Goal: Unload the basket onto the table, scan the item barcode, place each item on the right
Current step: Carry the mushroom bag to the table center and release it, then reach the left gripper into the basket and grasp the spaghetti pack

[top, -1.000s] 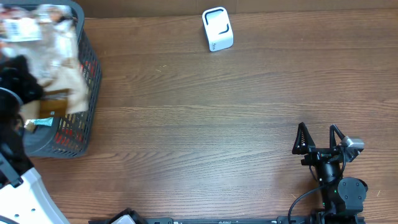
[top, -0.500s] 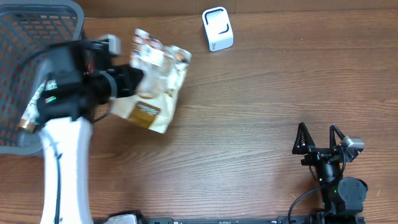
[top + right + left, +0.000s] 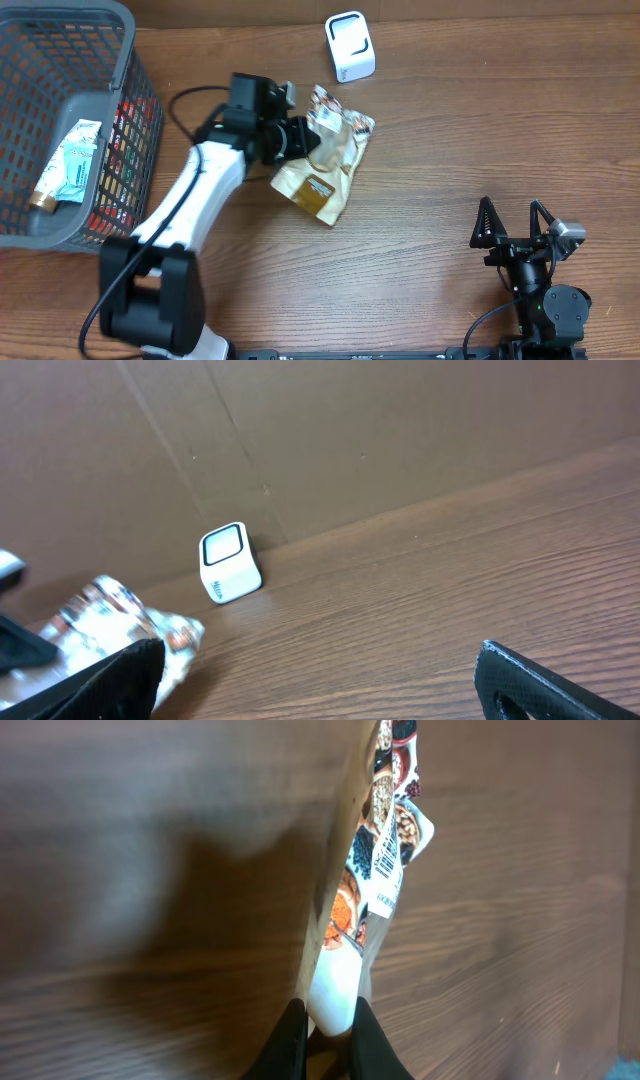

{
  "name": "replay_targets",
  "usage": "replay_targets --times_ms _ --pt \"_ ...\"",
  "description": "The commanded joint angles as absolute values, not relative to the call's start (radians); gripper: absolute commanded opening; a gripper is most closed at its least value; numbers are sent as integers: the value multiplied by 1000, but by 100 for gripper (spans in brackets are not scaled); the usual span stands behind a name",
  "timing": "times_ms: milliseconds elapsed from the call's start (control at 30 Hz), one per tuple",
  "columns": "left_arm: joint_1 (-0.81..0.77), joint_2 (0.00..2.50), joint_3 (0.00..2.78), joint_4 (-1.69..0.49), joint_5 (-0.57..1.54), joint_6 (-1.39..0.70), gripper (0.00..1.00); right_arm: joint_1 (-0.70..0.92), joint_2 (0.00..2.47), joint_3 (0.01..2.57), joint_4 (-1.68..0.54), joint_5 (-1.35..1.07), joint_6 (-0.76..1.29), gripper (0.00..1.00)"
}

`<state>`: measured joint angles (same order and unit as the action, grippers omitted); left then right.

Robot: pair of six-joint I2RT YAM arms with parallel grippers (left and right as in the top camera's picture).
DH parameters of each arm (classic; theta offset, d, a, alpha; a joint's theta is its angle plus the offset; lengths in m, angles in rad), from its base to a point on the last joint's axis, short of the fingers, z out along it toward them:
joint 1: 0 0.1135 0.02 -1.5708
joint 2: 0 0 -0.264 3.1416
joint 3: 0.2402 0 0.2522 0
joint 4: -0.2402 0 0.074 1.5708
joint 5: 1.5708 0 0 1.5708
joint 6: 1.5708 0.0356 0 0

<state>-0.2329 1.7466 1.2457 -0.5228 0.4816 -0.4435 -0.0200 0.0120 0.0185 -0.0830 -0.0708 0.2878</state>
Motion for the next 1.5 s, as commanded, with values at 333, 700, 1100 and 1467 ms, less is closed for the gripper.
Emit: replay_targets --times_ms 333,700,1100,1467 --pt "-255 1818 1252 -561 496 -399 100 -28 5 8 -79 -65 287 100" --pt "-118 1781 1790 -1055 327 -179 100 -28 5 8 -79 -65 287 100" --pt "237 1777 2346 -1403 32 -44 100 -28 5 8 -79 -65 287 100" --pt "687 1785 2175 -1319 339 110 100 -28 5 8 -79 -65 287 100"
